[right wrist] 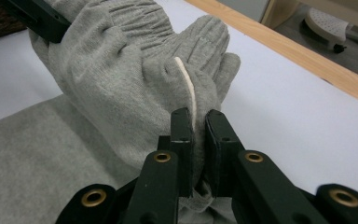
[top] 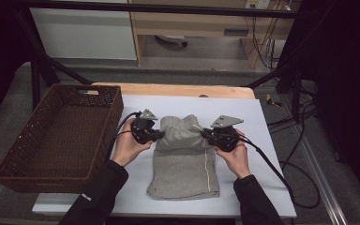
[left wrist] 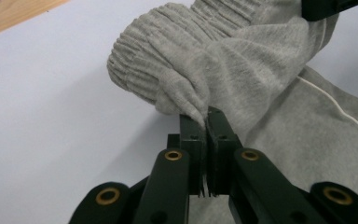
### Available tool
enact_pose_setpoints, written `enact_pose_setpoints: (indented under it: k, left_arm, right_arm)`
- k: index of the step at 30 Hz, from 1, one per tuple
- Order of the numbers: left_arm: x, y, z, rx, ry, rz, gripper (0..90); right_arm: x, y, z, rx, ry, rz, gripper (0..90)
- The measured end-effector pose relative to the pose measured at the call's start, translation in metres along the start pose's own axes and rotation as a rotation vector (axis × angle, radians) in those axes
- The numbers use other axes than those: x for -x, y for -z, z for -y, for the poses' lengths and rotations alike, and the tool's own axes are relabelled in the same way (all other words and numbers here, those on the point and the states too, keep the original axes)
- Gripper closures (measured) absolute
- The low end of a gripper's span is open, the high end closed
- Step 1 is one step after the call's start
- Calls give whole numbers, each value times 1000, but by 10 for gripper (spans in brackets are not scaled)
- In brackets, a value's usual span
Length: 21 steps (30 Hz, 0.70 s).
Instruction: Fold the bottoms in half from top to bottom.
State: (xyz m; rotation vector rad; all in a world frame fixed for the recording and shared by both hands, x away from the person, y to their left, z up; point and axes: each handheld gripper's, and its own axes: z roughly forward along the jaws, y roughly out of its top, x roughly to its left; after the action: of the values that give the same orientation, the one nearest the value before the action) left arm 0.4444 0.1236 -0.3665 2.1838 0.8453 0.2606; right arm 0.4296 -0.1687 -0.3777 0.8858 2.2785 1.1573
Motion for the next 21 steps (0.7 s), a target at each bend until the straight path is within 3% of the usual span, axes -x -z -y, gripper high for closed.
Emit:
enact_pose_setpoints:
  k: [9,17,21]
  left_arm:
    - [12,4,17,-30,-16,28,870]
    - [18,0,34,-68,32,71,868]
    - [21,-3,43,-89,54,85,868]
  right_arm:
    - [-13,10,12,-9,9,-47,827]
    - [-23,14,25,-48,-16,-104,821]
    - [-25,15,31,-58,-56,-141,817]
